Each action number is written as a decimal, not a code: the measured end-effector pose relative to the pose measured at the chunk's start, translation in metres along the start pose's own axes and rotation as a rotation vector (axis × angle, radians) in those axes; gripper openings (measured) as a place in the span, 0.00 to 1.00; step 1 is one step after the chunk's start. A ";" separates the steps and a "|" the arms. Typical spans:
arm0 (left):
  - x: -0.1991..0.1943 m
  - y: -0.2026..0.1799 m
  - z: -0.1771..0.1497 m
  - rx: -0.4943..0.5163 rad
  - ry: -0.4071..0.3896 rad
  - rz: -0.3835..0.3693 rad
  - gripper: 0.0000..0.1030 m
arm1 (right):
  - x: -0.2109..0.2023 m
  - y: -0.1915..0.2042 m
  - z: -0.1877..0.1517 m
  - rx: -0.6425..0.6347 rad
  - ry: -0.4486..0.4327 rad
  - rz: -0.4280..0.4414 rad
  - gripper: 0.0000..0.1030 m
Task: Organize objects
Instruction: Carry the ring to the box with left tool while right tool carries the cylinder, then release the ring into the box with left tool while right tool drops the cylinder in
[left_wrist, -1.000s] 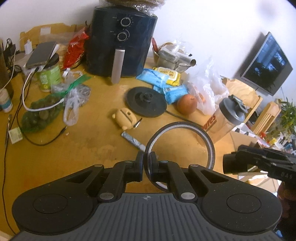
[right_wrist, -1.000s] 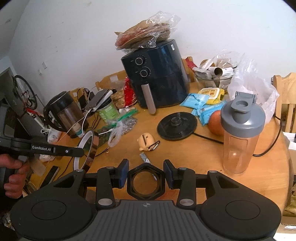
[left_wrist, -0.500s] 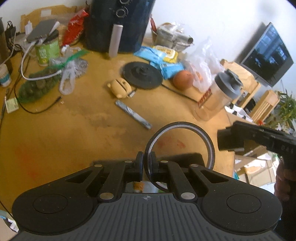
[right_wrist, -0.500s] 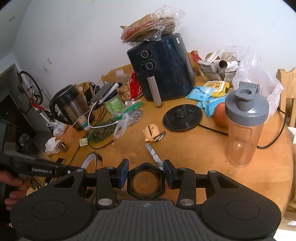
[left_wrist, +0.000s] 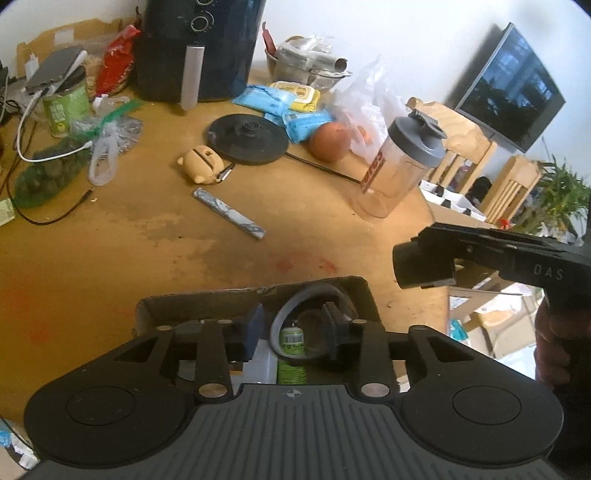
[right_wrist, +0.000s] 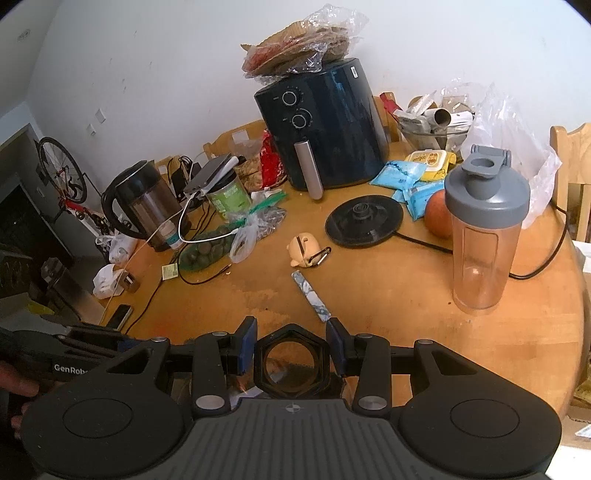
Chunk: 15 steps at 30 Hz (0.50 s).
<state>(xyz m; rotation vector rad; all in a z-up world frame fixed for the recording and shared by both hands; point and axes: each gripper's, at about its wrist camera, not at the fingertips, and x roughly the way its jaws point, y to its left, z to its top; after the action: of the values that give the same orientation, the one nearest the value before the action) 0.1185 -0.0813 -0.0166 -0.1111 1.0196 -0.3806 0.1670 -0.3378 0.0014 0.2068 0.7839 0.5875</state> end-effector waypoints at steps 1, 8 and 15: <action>-0.001 0.000 -0.001 -0.003 -0.002 0.006 0.39 | 0.000 0.001 -0.002 0.000 0.002 0.001 0.42; -0.006 0.006 -0.008 -0.033 -0.005 0.034 0.41 | 0.000 0.009 -0.008 -0.007 0.017 0.013 0.42; -0.012 0.011 -0.013 -0.052 -0.014 0.040 0.41 | 0.005 0.021 -0.005 -0.038 0.025 0.028 0.42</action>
<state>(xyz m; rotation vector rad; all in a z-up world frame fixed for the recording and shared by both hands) 0.1048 -0.0661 -0.0168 -0.1400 1.0169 -0.3170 0.1575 -0.3183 0.0029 0.1765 0.7947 0.6322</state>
